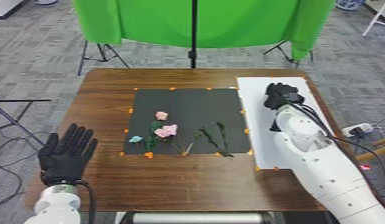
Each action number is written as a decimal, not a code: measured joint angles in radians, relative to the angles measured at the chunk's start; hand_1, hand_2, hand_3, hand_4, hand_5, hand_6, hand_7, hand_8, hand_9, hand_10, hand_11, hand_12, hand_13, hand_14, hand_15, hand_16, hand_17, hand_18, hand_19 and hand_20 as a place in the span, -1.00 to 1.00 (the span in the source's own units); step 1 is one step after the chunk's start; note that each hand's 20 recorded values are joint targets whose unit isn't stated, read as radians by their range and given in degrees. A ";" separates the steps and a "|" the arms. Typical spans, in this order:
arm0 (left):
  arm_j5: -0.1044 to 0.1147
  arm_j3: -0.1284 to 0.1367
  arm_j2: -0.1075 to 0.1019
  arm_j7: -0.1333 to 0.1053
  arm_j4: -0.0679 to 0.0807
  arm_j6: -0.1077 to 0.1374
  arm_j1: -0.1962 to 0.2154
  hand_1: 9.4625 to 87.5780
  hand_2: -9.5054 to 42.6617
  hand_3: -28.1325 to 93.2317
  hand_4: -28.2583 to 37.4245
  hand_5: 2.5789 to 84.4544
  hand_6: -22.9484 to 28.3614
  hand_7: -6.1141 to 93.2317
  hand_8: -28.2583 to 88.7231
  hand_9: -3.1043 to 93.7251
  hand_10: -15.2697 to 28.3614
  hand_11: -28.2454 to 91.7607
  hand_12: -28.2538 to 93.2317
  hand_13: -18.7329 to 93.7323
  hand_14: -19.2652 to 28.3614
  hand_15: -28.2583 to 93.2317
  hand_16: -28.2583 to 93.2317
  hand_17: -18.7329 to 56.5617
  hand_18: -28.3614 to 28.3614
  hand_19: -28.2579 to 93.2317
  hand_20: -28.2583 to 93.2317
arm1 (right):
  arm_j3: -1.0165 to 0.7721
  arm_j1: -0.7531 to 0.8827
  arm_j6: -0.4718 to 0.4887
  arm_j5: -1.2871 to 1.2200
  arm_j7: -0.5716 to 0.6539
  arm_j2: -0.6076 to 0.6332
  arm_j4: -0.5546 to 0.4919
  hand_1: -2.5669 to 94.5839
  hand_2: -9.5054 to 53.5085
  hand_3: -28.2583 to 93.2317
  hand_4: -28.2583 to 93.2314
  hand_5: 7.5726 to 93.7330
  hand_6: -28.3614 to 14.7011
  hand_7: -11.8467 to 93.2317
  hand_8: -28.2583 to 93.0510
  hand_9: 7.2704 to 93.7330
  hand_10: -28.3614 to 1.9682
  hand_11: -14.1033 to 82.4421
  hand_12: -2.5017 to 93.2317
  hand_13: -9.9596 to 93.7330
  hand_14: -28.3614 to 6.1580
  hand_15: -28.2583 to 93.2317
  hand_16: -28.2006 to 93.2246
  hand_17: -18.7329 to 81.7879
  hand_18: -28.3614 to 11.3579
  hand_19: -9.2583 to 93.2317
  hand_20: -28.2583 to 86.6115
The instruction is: Arrange flowers
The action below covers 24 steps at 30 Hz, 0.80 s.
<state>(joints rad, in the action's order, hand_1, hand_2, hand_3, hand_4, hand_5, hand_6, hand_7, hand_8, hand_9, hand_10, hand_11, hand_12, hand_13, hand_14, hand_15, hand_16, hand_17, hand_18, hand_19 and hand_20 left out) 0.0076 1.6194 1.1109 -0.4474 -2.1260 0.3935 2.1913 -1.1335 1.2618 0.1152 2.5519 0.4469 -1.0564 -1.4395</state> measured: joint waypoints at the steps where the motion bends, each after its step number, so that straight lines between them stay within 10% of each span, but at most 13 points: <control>1: 0.000 0.000 0.000 0.000 0.000 0.000 0.000 -0.52 -0.28 0.79 -1.00 0.15 0.36 -0.66 -0.68 -0.11 0.45 -0.15 -0.39 -0.15 0.51 0.05 -0.66 -0.68 0.51 0.06 -0.34 | 0.003 0.000 -0.007 0.000 0.001 0.000 0.003 0.25 -1.00 0.66 -1.00 0.28 0.36 -0.23 -0.80 0.34 0.11 -0.28 -0.56 0.42 0.26 0.00 -0.07 -0.02 -0.64 0.74 0.06; 6: 0.001 0.000 0.000 0.000 0.000 0.003 0.000 -0.53 -0.21 0.78 -1.00 0.16 0.36 -0.65 -0.68 -0.10 0.46 -0.15 -0.39 -0.14 0.51 0.05 -0.66 -0.67 0.51 0.06 -0.34 | 0.013 0.001 -0.073 -0.008 0.008 0.000 0.020 0.39 -1.00 0.54 -1.00 0.38 0.35 0.22 -0.56 0.71 0.29 -0.35 -0.08 0.62 0.44 0.08 0.13 0.10 -0.64 0.83 0.13; 19: 0.006 0.001 0.001 0.000 -0.002 0.012 0.001 -0.54 -0.18 0.78 -1.00 0.16 0.37 -0.65 -0.68 -0.10 0.46 -0.15 -0.39 -0.14 0.52 0.05 -0.66 -0.67 0.51 0.07 -0.35 | 0.032 0.034 -0.146 -0.075 -0.049 0.046 -0.086 0.38 -1.00 0.62 -1.00 0.35 0.31 0.19 -0.55 0.68 0.27 -0.38 -0.06 0.60 0.42 0.08 0.14 0.08 -0.60 0.83 0.14; 24: 0.014 0.005 0.001 0.001 -0.007 0.012 0.008 -0.54 -0.18 0.78 -1.00 0.16 0.37 -0.66 -0.68 -0.10 0.47 -0.15 -0.39 -0.14 0.52 0.05 -0.66 -0.67 0.51 0.07 -0.35 | 0.052 0.027 -0.003 -0.239 -0.125 0.057 -0.253 0.36 -1.00 0.63 -1.00 0.34 0.31 0.19 -0.55 0.65 0.25 -0.38 -0.07 0.58 0.40 0.10 0.13 0.07 -0.60 0.82 0.14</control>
<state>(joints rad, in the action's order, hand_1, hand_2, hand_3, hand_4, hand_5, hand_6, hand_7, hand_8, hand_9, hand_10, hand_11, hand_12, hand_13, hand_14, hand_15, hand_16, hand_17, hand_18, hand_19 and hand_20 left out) 0.0211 1.6242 1.1116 -0.4465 -2.1333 0.4052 2.1990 -1.0811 1.2886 0.1119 2.3131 0.3223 -0.9998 -1.6922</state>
